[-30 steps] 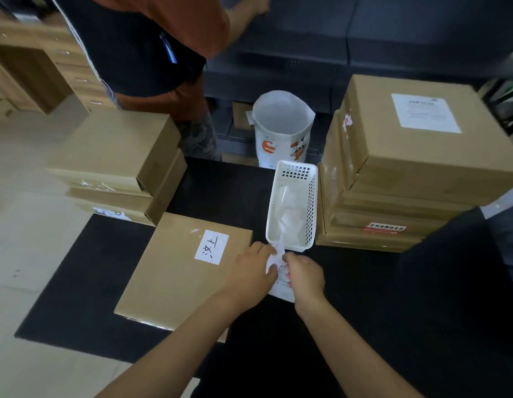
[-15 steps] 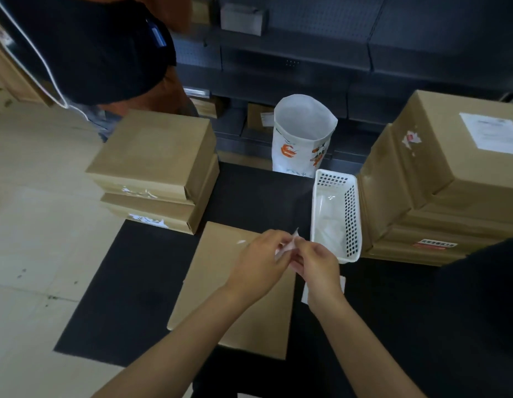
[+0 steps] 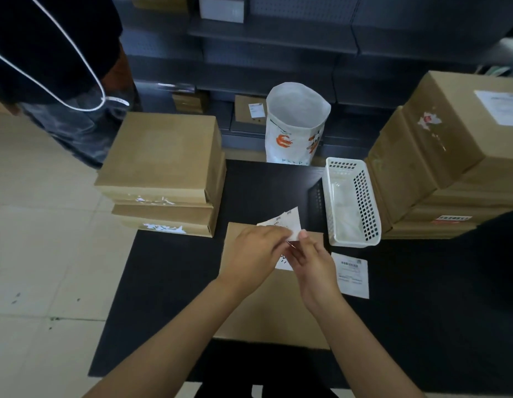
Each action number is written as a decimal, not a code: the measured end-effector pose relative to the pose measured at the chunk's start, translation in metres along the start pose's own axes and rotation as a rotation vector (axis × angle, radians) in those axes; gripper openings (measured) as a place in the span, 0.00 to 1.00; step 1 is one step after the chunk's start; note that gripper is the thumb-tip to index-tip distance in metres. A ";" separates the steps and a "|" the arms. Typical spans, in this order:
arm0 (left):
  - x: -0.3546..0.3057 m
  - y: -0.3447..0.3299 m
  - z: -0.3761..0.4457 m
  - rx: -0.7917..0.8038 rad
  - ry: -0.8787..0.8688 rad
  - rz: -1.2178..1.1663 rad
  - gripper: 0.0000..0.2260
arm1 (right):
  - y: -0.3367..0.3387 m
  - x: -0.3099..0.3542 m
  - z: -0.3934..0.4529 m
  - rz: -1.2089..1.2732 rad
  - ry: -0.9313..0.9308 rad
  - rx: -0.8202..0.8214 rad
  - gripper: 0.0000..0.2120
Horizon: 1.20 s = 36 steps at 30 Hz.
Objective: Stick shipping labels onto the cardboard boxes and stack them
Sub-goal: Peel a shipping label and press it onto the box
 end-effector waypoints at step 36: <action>-0.122 -0.130 0.057 -0.044 -0.141 0.200 0.12 | 0.247 0.014 0.076 -0.349 -0.580 -0.454 0.14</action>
Point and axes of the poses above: each hand's wrist, its own z-axis towards the middle knuckle, its own y-axis out of the back of the hand, x = y × z, the point moved 2 cm from there along z, towards the middle knuckle, and after that the axes turned 7 degrees about -y, right-handed, at the moved point
